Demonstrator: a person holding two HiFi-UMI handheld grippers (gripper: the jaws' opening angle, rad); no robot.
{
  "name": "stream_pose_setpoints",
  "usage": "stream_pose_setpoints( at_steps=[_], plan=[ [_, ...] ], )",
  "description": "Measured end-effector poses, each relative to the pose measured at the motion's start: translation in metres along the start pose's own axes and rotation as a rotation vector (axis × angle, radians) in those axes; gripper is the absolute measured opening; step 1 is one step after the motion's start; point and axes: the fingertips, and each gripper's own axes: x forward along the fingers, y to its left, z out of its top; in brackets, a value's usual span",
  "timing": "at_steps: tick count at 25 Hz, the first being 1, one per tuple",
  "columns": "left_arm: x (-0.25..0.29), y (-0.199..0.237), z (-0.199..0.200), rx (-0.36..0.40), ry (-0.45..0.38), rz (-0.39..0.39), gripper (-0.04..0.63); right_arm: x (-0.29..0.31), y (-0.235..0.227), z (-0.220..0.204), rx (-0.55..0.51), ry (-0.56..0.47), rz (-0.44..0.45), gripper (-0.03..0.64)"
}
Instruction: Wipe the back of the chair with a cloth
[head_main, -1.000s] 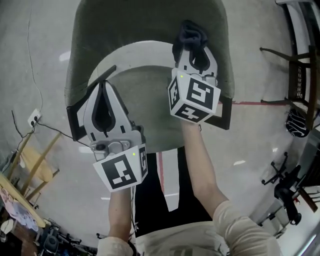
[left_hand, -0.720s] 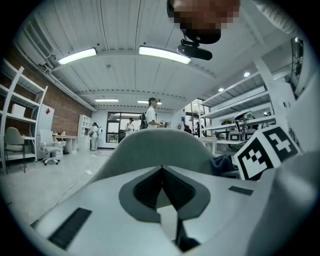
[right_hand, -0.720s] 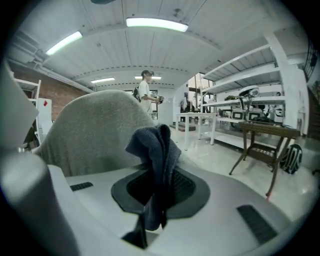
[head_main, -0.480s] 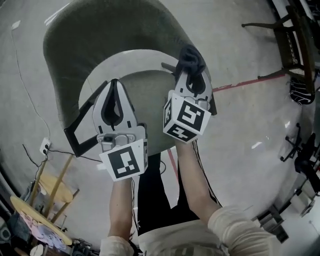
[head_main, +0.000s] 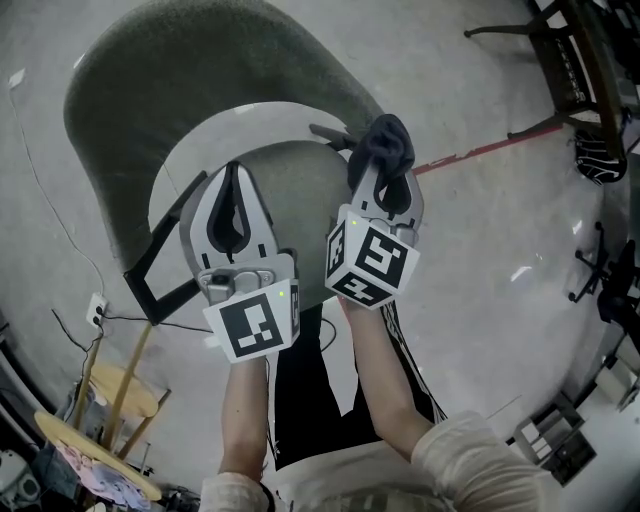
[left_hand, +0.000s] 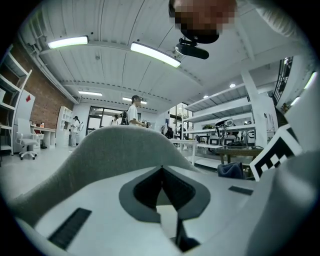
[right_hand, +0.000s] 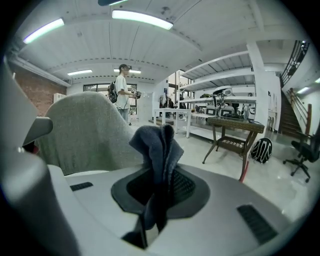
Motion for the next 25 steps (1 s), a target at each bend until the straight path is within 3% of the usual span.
stream_pose_setpoints(
  at_steps=[6,12,19,23,25],
  plan=[
    [-0.004,0.007,0.004,-0.012,-0.003,0.041,0.015,-0.002,0.005,0.006,-0.009,0.0,0.022,0.057],
    [-0.01,0.026,0.037,-0.009,-0.016,0.108,0.015,-0.009,0.045,0.043,-0.055,-0.021,0.157,0.057],
    [-0.027,0.081,0.146,-0.003,-0.11,0.32,0.015,-0.033,0.141,0.158,-0.113,-0.14,0.483,0.057],
    [-0.07,0.079,0.217,-0.019,-0.103,0.392,0.015,-0.086,0.155,0.228,-0.157,-0.147,0.623,0.057],
    [-0.086,0.076,0.253,0.011,-0.114,0.418,0.015,-0.114,0.165,0.266,-0.174,-0.178,0.711,0.057]
  ],
)
